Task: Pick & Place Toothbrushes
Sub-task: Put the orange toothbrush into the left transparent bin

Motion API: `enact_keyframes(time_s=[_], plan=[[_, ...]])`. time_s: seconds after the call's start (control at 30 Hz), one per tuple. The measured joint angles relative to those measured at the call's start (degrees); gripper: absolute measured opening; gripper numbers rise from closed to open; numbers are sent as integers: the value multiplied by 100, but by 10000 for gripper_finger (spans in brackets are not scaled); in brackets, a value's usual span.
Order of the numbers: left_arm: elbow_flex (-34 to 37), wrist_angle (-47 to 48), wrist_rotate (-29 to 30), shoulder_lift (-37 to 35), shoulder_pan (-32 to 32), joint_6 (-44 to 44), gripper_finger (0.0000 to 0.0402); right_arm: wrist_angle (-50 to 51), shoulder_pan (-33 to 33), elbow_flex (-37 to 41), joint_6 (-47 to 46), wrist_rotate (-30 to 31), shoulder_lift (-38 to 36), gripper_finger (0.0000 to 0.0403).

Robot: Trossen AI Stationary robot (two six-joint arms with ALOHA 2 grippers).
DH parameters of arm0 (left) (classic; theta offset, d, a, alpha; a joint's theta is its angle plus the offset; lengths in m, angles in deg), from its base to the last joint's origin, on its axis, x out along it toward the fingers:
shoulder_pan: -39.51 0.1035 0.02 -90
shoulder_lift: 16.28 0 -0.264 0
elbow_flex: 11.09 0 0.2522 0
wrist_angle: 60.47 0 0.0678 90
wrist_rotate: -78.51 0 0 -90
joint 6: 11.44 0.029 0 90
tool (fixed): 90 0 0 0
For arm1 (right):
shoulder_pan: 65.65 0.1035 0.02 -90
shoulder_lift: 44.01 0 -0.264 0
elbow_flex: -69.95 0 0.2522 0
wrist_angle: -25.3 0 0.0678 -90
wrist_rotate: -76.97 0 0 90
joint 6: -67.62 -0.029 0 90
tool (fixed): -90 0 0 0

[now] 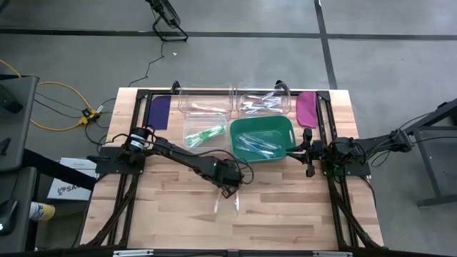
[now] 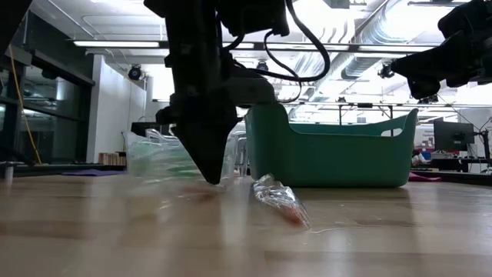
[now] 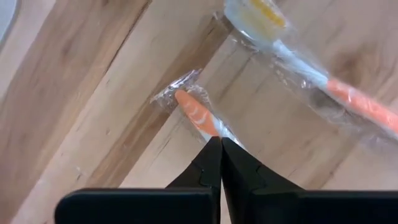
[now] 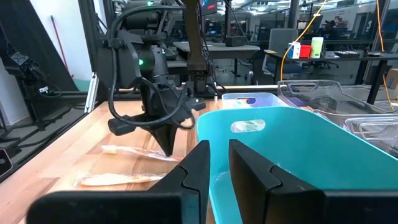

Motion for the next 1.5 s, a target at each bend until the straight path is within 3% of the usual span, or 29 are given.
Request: enact_keyframes(time_s=[0.67,0.83,1.5], plan=[[-4,782,-23,-979,-85,1451,0,-3,1,-1,-1,0,-1,52],[-4,859,-306,-987,-74,1791,0,-1,-1,1,-1,0,-2,52],[-4,332,-514,-139,-107,1066,0,-19,1,-1,-1,6,82,52]])
